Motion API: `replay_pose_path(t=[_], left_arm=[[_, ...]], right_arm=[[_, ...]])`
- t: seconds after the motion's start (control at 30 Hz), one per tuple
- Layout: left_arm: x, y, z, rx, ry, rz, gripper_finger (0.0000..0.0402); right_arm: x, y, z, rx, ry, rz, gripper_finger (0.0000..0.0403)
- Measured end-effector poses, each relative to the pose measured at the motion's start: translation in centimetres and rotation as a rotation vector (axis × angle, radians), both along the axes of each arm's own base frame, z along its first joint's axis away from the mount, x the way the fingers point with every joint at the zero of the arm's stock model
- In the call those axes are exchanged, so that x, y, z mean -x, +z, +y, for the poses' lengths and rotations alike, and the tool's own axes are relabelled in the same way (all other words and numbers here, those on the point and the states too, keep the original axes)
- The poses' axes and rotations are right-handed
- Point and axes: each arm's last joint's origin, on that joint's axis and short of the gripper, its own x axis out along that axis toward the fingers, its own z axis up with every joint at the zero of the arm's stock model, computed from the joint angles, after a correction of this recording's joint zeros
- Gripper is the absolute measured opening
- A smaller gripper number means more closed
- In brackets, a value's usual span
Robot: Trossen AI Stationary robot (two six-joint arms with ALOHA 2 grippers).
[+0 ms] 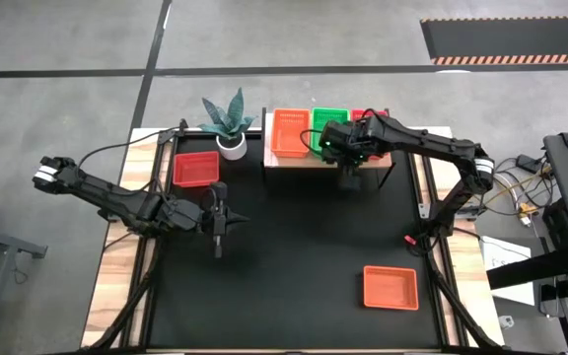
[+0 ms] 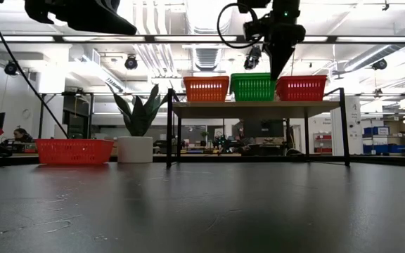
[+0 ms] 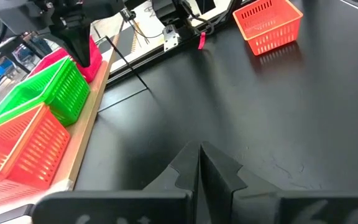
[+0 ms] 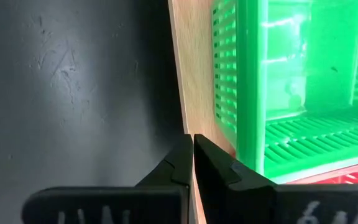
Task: Stack baskets on shelf by color
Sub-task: Stack the green bin on top of the green bins on the shelf, then stack the red bin on top of the red bins on the shelf
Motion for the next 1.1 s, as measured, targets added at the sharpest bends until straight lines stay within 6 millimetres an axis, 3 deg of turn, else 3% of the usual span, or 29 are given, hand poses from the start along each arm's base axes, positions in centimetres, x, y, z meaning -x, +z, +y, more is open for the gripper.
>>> replay_pose_path(t=[0.67, 0.83, 0.97, 1.1], left_arm=[[0.0, -0.1, 0.0, -0.001, 0.0, 0.001, 0.0], [0.0, -0.1, 0.0, 0.0, 0.0, -0.001, 0.0], [0.0, -0.1, 0.0, 0.0, 0.0, 0.0, 0.0], [0.0, -0.1, 0.0, 0.0, 0.0, 0.0, 0.0]], right_arm=[[0.3, 0.1, -1.1, 0.09, -0.049, 0.022, 0.0009], [0.3, 0.1, -0.9, 0.034, -0.044, 0.0, 0.0009], [0.4, 0.6, 0.2, -0.093, -0.003, -0.065, 0.0009], [0.7, 1.4, 2.6, -0.109, 0.066, -0.157, 0.0009]])
